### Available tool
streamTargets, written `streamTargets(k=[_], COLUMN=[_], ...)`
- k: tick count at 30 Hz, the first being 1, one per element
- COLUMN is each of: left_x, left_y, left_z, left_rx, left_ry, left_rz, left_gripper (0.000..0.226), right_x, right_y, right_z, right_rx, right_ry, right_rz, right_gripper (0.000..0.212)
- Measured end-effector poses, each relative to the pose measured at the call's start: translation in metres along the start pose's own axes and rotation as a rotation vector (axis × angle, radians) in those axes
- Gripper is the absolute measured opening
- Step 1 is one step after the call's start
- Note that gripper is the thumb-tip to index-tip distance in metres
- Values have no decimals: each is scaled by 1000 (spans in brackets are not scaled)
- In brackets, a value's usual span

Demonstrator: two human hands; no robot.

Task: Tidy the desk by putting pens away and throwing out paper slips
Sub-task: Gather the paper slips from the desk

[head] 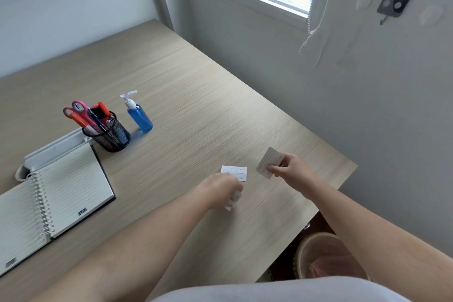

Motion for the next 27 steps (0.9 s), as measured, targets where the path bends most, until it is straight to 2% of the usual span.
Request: streamTargets(k=[3, 5, 6, 8, 10, 12, 17, 21, 24, 27], left_x=[-6, -10, -10, -12, -16, -19, -31, -47, -61, -75], left_y=[46, 55, 52, 47, 43, 42, 57, 86, 108, 122], left_z=[-6, -11, -11, -6, 2, 6, 7, 9, 7, 2], left_rx=[-787, -1272, -1438, -1603, -1653, -1599, -1485, -1332, -1279, -1218], left_ry=[-128, -152, -133, -106, -104, -128, -246, -305, -344, -349], left_rz=[343, 415, 415, 395, 347, 320, 395, 478, 542, 599], left_gripper=[11, 18, 19, 18, 13, 13, 24, 24, 24, 23], right_x=[1, 1, 1, 2, 6, 9, 14, 26, 33, 34], right_y=[-4, -6, -5, 0, 9, 17, 31, 47, 64, 68], right_z=[-13, -29, -35, -48, -56, -59, -71, -64, -74, -103], right_rx=[-23, -51, -67, -90, -111, -111, -231, -609, -1048, -1323], right_ry=[127, 233, 266, 289, 270, 231, 256, 331, 433, 580], right_rz=[-51, -66, -68, -56, -22, 19, 99, 230, 436, 587], right_gripper=[14, 21, 23, 21, 18, 22, 31, 38, 60, 78])
Point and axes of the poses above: each hand's wrist, its own x-axis towards the middle knuckle, its own z-axis out of the back of the hand, y = z × x, the point moved 9 cm from there along x, towards the middle knuckle, and after that the axes turned 5 degrees about z, right-handed, at the moved point
